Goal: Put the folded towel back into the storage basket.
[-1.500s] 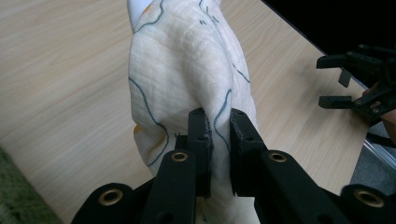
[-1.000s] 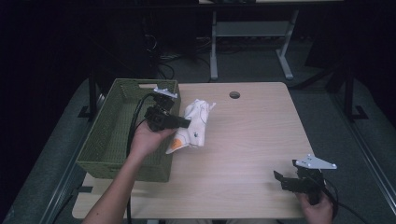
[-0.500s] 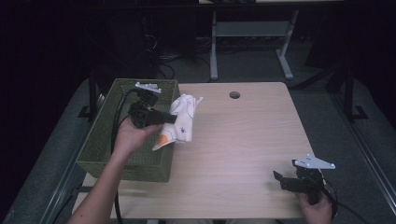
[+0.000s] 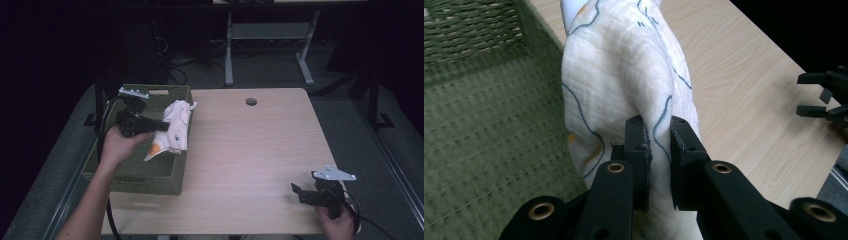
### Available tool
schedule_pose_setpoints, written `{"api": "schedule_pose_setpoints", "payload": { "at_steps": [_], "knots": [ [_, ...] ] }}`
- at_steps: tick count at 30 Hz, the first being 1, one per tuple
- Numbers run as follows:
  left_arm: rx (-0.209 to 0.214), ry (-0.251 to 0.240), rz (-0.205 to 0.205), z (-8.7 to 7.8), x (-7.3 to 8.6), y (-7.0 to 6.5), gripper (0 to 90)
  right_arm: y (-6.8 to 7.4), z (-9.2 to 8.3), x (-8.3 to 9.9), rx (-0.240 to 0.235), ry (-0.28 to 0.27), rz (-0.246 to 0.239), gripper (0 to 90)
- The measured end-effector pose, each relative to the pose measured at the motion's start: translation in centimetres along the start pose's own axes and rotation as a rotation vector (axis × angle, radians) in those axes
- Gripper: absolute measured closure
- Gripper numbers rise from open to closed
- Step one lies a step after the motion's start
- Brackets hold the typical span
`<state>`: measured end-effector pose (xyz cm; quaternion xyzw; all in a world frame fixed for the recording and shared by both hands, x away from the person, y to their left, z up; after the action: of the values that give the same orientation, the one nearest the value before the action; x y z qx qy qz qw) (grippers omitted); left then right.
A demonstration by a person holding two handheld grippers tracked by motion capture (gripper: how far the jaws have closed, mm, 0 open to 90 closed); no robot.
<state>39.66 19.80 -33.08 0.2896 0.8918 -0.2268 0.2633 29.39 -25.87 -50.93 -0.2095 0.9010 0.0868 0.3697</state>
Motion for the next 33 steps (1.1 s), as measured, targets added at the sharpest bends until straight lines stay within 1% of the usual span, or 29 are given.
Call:
{"api": "schedule_pose_setpoints", "payload": {
  "at_steps": [3,4,5,6,14,17,21,24,25,28,33],
  "knots": [
    [-0.005,-0.003,-0.007,-0.3,0.2,0.4,80.8,0.1,0.0,0.0,0.001,0.002,0.001,14.7],
    [-0.007,-0.002,-0.014,-0.5,0.4,0.7,80.8,0.1,0.0,0.0,0.002,0.002,0.001,14.8],
    [-0.007,-0.002,-0.014,-0.5,0.4,0.7,80.9,0.1,0.0,0.0,0.002,0.002,0.001,14.8],
    [-0.013,0.001,-0.018,-0.8,0.6,1.1,80.9,0.1,0.0,0.0,0.004,0.000,0.001,14.7],
    [-0.028,0.010,-0.022,-1.3,1.3,2.2,80.6,0.1,-0.1,0.0,0.003,-0.002,-0.001,14.7],
    [-0.035,0.017,-0.018,-1.5,1.5,2.5,80.5,0.2,0.0,0.0,0.003,0.001,-0.003,14.7],
    [-0.043,0.017,-0.026,-1.6,1.8,2.9,80.4,0.2,-0.1,-0.1,0.004,-0.002,-0.005,14.7],
    [-0.047,0.013,-0.038,-1.9,2.3,3.5,80.2,0.2,-0.1,0.0,0.004,-0.001,-0.006,14.8],
    [-0.049,0.021,-0.033,-1.9,2.4,3.7,80.1,0.2,-0.1,0.0,0.005,-0.001,-0.007,14.8],
    [-0.052,0.016,-0.046,-2.1,2.8,4.1,80.1,0.2,0.0,0.0,0.004,-0.001,-0.007,14.8],
    [-0.059,0.027,-0.054,-2.1,3.4,4.7,80.1,0.3,0.0,-0.1,0.005,0.005,-0.007,14.7]
  ]
}}
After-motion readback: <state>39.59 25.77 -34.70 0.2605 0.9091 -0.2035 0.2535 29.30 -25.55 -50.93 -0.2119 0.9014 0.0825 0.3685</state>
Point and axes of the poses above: each handheld gripper's, and its own axes: z roughly forward along the jaws, x roughly out of its underside, y roughly to its left, the point moved 7 cm from there along z, roughly forward along the jaws, and after that the axes turned 5 degrees about y, right-handed, at the moved point
